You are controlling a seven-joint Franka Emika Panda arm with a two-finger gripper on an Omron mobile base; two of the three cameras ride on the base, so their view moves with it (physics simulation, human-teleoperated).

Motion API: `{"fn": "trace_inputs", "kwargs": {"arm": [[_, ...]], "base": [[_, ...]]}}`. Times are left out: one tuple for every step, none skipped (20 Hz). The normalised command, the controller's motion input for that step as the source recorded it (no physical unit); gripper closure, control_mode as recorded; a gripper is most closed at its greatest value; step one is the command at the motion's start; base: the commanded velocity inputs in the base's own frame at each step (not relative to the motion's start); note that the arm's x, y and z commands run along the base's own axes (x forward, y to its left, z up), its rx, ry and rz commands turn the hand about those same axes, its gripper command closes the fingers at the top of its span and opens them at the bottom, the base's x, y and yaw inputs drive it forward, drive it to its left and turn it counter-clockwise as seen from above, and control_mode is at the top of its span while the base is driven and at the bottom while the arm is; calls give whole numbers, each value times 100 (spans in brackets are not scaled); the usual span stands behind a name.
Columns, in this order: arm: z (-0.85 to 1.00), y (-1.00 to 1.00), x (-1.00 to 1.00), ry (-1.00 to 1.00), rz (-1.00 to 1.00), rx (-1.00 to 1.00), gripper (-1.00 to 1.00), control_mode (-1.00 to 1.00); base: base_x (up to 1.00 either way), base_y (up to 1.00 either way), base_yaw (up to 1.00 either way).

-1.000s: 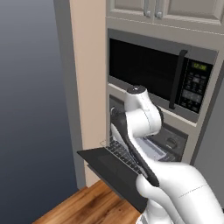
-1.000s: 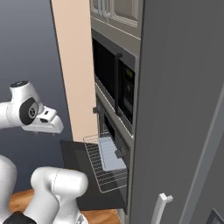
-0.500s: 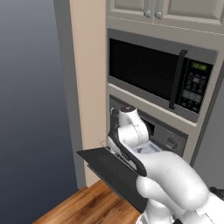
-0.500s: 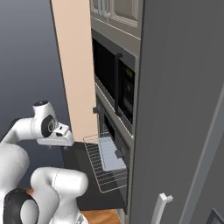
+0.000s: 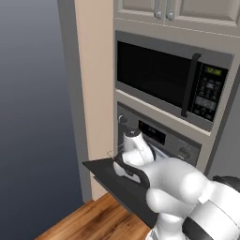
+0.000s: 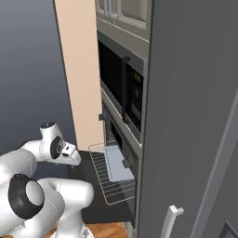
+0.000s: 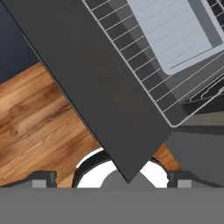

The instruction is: Take the baked cake out of the oven and place it on the plate for cooling. Then close the oven door.

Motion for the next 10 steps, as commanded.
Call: {"fn": "trace_inputs", "kwargs": {"arm": [[-48,-1,28,-13,-18,0,-100,-100],[-49,-5,35,-12,-19,0,-100,-100],[-44,-10,34,-12,-19,2,-100,-100],[-45,-12,37,-7,-19,3,-100,-100],[-48,-14,40,-4,-18,3,-100,-100],[-46,-16,41,-3,-18,4,-100,-100],[-49,-20,44,0,-18,5,-100,-100],[-47,-16,46,0,-19,4,-100,-100],[-44,-19,46,0,-19,5,-100,-100],[-44,-15,50,0,-19,4,-100,-100]], "base": [[0,0,0],[0,0,0],[0,0,0],[0,0,0],[0,0,0],[0,0,0],[0,0,0],[0,0,0],[0,0,0],[0,0,0]]}}
